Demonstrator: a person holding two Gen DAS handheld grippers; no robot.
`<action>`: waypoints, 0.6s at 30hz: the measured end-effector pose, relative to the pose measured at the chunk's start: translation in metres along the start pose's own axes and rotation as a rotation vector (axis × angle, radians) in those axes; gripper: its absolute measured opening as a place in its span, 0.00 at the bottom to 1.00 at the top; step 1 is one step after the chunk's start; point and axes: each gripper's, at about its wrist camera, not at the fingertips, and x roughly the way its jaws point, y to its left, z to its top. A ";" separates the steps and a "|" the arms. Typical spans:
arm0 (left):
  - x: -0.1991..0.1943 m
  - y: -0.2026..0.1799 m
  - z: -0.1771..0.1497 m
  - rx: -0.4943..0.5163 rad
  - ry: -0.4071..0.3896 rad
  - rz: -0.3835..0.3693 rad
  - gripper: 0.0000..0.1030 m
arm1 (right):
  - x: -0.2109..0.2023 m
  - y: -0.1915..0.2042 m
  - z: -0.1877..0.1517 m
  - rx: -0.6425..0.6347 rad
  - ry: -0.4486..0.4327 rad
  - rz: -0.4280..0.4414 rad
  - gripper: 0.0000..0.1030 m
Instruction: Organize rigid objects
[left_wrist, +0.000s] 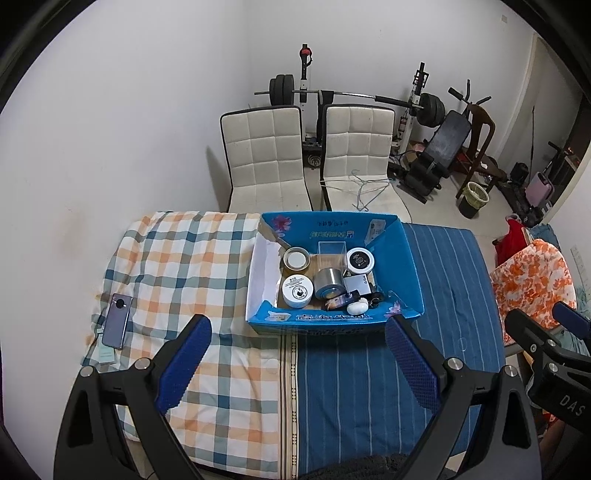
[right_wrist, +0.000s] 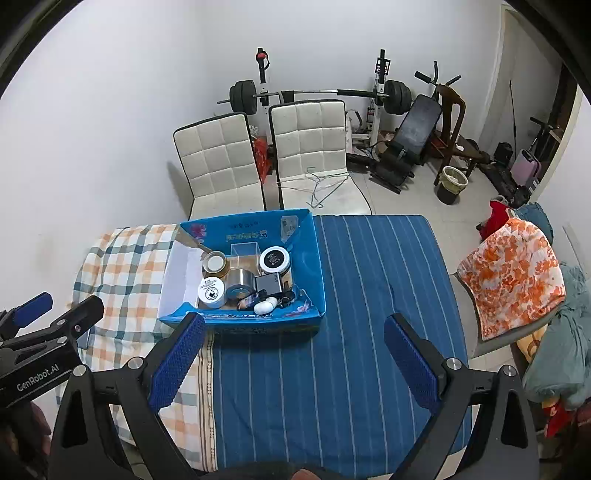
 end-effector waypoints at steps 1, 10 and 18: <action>0.003 0.000 0.001 0.000 0.006 0.001 0.94 | 0.002 -0.001 0.000 0.000 0.000 -0.006 0.97; 0.018 0.001 0.005 0.002 0.015 0.005 0.94 | 0.017 -0.001 0.011 0.013 -0.009 -0.033 0.97; 0.032 0.003 0.009 0.010 0.028 -0.010 0.94 | 0.023 0.004 0.019 0.012 -0.018 -0.039 0.97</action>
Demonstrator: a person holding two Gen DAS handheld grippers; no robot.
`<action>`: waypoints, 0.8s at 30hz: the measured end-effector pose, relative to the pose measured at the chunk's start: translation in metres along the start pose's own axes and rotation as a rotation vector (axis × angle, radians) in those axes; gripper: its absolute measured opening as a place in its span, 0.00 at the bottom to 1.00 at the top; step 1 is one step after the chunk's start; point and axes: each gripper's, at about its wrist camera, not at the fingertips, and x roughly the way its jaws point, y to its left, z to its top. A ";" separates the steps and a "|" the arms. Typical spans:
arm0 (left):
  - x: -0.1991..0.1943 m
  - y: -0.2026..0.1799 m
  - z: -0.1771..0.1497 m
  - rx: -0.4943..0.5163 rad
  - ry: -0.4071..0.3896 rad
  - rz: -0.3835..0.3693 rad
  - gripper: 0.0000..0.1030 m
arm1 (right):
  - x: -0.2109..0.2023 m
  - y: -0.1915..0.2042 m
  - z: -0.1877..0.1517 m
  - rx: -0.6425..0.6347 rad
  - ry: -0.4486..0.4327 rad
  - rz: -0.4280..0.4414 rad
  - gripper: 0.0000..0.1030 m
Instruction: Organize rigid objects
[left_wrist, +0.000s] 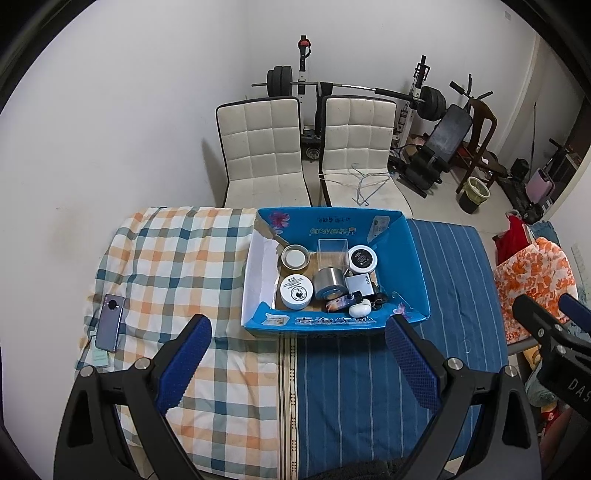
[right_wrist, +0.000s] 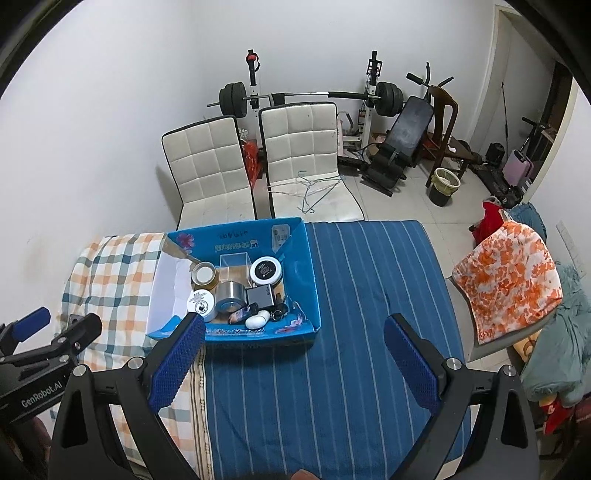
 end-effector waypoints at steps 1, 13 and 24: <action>0.002 0.001 0.000 -0.001 0.001 -0.001 0.94 | 0.001 0.000 0.001 -0.002 0.001 0.002 0.97; 0.006 0.004 0.001 -0.008 0.004 -0.002 0.94 | 0.009 0.005 0.004 0.001 0.007 -0.007 0.97; 0.009 0.007 0.000 -0.014 0.005 -0.010 0.94 | 0.014 0.003 0.003 0.006 0.014 -0.013 0.97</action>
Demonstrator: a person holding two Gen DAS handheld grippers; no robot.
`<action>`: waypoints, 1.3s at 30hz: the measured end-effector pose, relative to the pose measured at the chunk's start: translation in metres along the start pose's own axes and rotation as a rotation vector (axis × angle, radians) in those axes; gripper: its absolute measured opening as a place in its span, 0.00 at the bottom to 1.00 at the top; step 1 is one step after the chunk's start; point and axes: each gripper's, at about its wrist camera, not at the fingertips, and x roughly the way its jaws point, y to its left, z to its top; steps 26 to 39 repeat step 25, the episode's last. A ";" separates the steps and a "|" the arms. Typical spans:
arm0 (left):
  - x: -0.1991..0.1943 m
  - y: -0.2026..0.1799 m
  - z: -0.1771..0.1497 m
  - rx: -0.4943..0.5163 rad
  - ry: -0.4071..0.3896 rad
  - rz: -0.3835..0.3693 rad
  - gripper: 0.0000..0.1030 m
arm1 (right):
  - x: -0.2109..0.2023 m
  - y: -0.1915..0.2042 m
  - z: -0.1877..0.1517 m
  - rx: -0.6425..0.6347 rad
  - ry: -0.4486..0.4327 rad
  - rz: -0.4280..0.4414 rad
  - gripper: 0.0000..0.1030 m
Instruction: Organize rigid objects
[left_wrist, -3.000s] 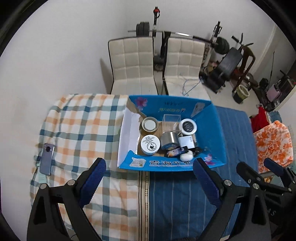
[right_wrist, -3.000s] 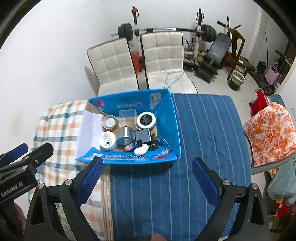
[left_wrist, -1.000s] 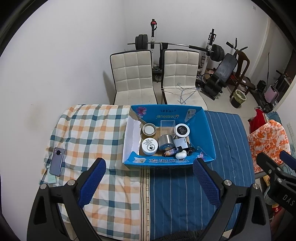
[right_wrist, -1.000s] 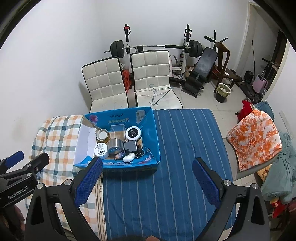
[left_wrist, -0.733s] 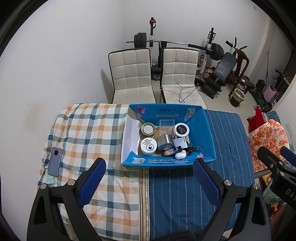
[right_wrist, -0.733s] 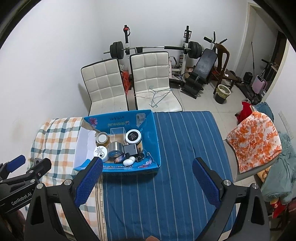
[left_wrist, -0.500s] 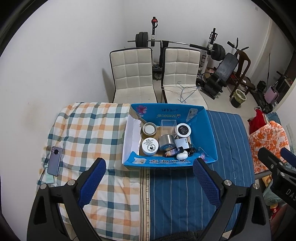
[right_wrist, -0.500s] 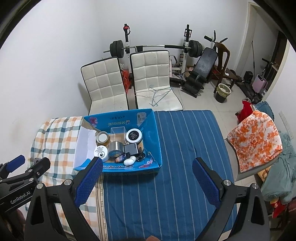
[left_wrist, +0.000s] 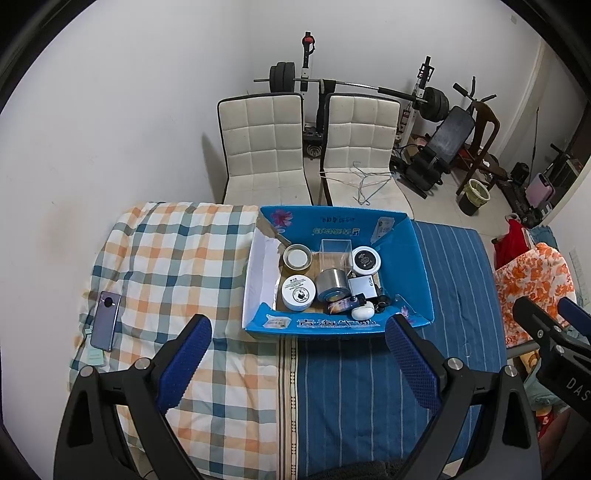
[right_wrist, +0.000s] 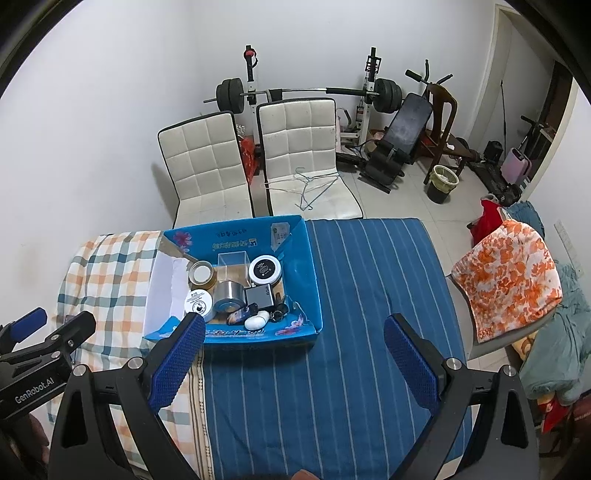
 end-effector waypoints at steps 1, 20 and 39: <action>0.000 0.001 0.001 -0.001 0.001 0.000 0.94 | 0.000 0.000 0.000 0.001 0.000 0.001 0.97; -0.008 0.002 0.010 0.018 -0.037 0.026 0.94 | 0.000 -0.001 0.000 -0.004 0.003 0.007 0.97; -0.002 0.004 0.007 0.010 -0.018 0.006 0.94 | 0.000 -0.001 -0.001 -0.006 0.001 0.002 0.97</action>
